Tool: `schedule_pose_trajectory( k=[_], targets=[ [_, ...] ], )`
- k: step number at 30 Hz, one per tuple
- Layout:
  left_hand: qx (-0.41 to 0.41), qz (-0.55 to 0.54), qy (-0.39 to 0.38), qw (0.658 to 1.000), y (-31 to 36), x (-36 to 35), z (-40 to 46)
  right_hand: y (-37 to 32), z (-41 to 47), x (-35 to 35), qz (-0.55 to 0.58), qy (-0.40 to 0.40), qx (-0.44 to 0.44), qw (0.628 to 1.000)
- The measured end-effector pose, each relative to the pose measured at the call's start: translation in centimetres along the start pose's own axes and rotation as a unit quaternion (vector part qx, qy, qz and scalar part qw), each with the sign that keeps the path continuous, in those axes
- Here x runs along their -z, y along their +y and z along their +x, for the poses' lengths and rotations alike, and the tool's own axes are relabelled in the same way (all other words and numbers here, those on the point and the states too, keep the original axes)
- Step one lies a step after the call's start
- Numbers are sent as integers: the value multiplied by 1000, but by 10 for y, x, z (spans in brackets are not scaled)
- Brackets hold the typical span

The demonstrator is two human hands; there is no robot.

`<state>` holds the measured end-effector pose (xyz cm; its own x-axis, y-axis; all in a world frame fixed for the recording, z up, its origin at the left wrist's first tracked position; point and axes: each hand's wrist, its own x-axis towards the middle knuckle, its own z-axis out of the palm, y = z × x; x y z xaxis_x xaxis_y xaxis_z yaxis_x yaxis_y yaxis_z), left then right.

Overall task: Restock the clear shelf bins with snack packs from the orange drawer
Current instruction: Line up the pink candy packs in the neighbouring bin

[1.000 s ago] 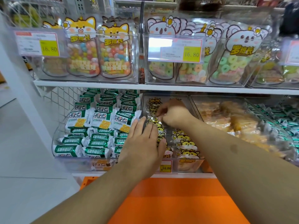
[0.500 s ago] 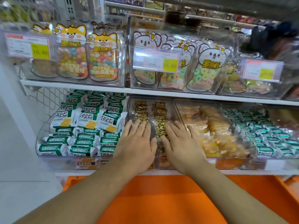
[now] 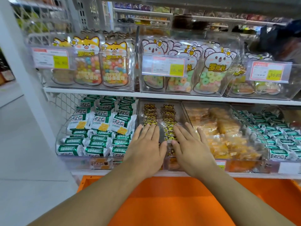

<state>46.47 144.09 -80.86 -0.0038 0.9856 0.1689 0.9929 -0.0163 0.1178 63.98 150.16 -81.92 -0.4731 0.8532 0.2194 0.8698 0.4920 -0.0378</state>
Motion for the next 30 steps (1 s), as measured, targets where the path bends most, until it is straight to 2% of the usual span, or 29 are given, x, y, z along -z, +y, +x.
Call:
schedule_pose_trajectory(
  k=[5,8,11,14,17,20,30],
  targets=[
    [-14,-65,29,997,-26,22,-40,-29,-2,16,83,75,44,993],
    [36,-61,66,995,-61,39,-58,-72,2,27,107,81,106,985],
    [116,-52,68,990,-100,45,-62,-120,13,29,110,65,143,981],
    [177,-69,56,980,-133,44,-57,-155,38,25,102,77,110,986],
    [191,-103,52,975,-152,39,-53,-170,67,20,55,81,61,993],
    [201,-114,26,973,-165,32,-50,-175,81,16,16,63,67,996],
    [182,-58,45,981,-180,35,-56,-164,100,10,-24,80,87,993]
  ],
)
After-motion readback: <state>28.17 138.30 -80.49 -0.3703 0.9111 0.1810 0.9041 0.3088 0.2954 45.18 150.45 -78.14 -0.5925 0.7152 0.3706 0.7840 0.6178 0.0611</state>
